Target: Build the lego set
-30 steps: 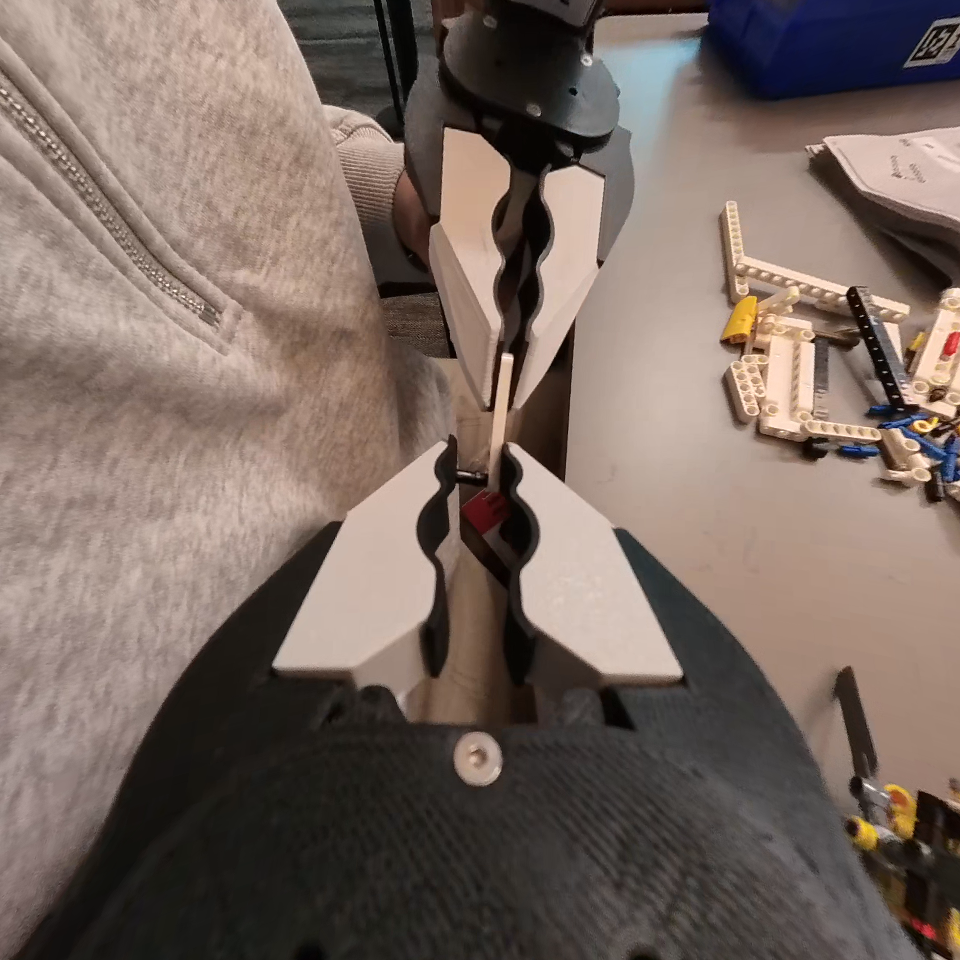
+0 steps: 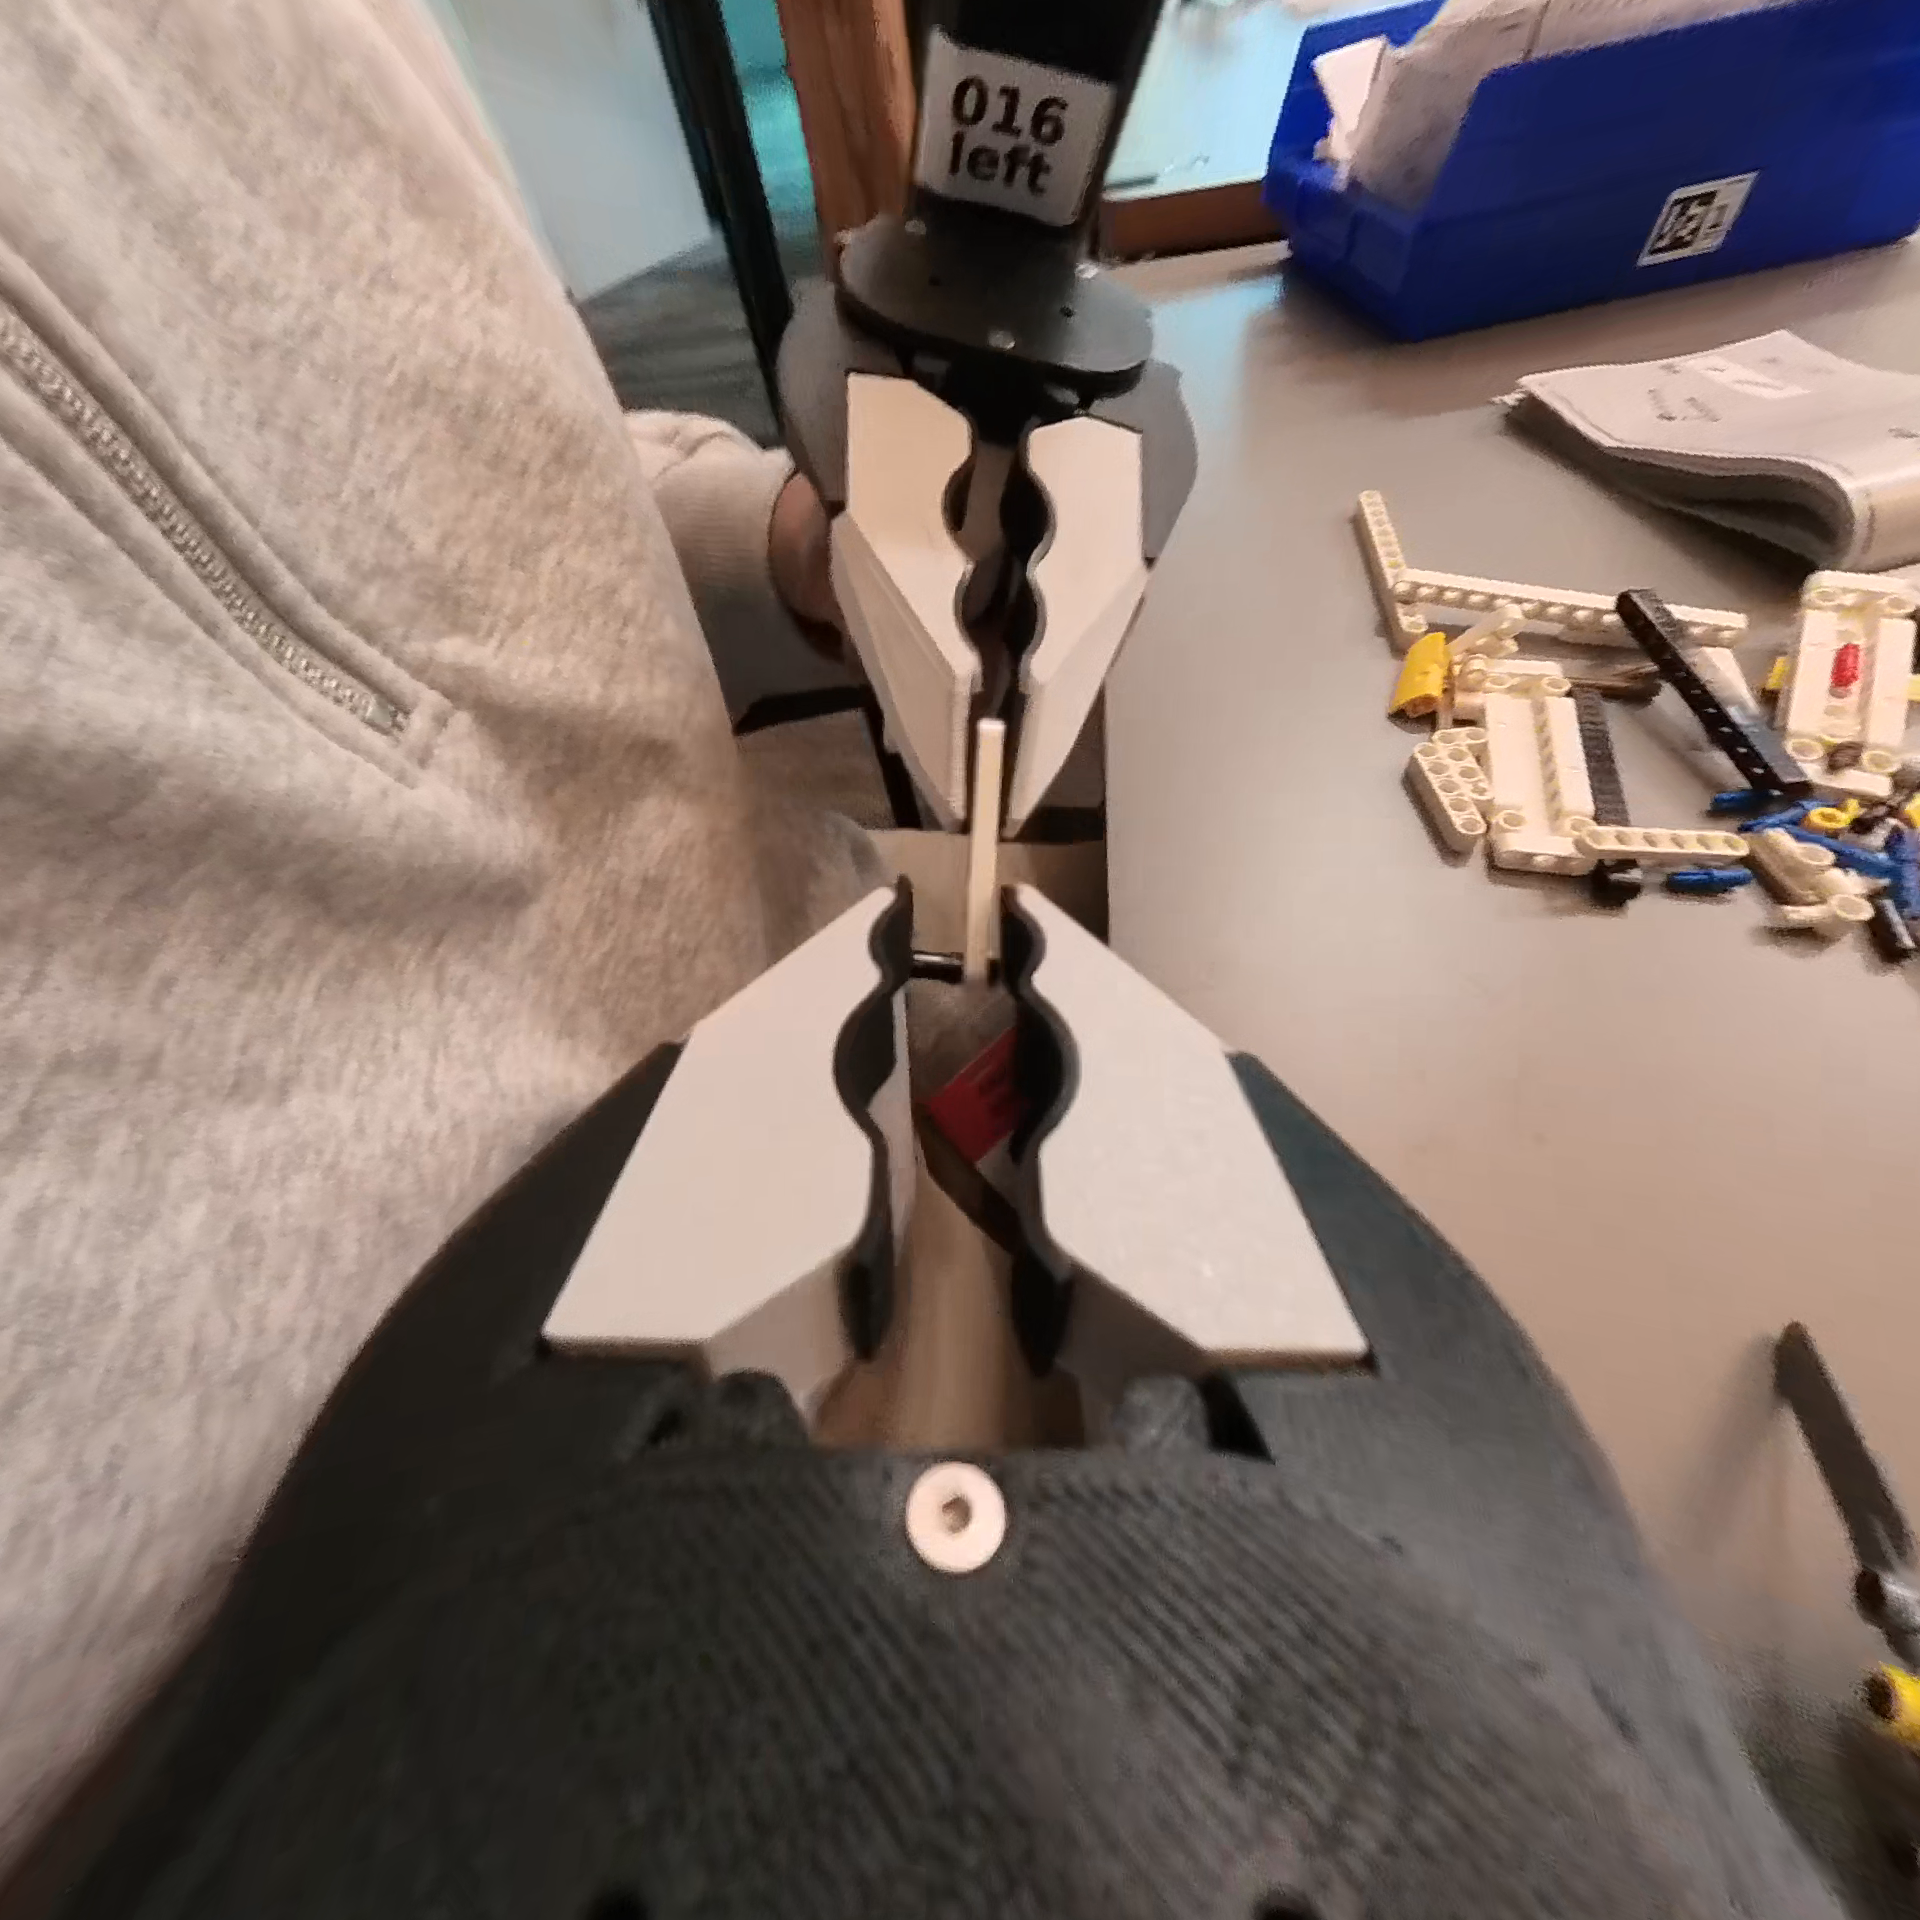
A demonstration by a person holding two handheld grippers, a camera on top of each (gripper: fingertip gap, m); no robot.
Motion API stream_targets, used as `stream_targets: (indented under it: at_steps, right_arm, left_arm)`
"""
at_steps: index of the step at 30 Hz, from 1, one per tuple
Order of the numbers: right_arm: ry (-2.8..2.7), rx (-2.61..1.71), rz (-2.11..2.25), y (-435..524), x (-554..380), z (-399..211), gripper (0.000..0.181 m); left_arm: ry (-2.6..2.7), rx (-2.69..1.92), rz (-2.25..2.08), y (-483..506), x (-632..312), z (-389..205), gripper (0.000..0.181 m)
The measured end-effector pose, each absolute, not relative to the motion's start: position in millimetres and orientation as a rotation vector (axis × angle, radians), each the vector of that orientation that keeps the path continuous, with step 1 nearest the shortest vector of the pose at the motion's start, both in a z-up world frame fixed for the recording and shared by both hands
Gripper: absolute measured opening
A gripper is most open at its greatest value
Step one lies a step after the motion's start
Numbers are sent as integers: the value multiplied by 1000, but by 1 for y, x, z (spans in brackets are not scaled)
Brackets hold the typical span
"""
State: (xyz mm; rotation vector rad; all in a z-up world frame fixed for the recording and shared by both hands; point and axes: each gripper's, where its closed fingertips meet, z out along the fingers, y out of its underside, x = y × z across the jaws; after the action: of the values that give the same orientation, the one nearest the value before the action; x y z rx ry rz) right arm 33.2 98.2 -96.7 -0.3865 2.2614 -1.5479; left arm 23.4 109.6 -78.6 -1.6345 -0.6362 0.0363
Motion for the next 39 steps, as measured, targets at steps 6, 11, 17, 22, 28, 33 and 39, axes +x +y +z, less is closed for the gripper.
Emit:
stream_targets:
  at_steps: [6,11,17,22,28,33,39]
  right_arm:
    - [2239,-174,-1783,94,8,-80,39]
    - [2227,-18,-1935,89,-4,-77,41]
    - [2285,120,-1972,67,-25,-76,40]
    - [2424,279,-1893,29,-48,-89,41]
    - [2810,347,-1622,0,-78,-133,39]
    - [2874,425,-1441,-16,-91,-153,37]
    - [2864,466,-1393,-18,-96,-157,24]
  left_arm:
    - [-690,-1581,85,105,11,-77,1]
    - [-749,-1490,160,88,-3,-71,1]
    - [-856,-1319,359,33,-22,-60,1]
    - [-875,-1058,438,-22,-20,-49,1]
    - [-823,-1008,430,-41,-6,-50,1]
    - [-818,-953,394,-50,-2,-47,1]
    - [-812,-925,363,-53,0,-45,0]
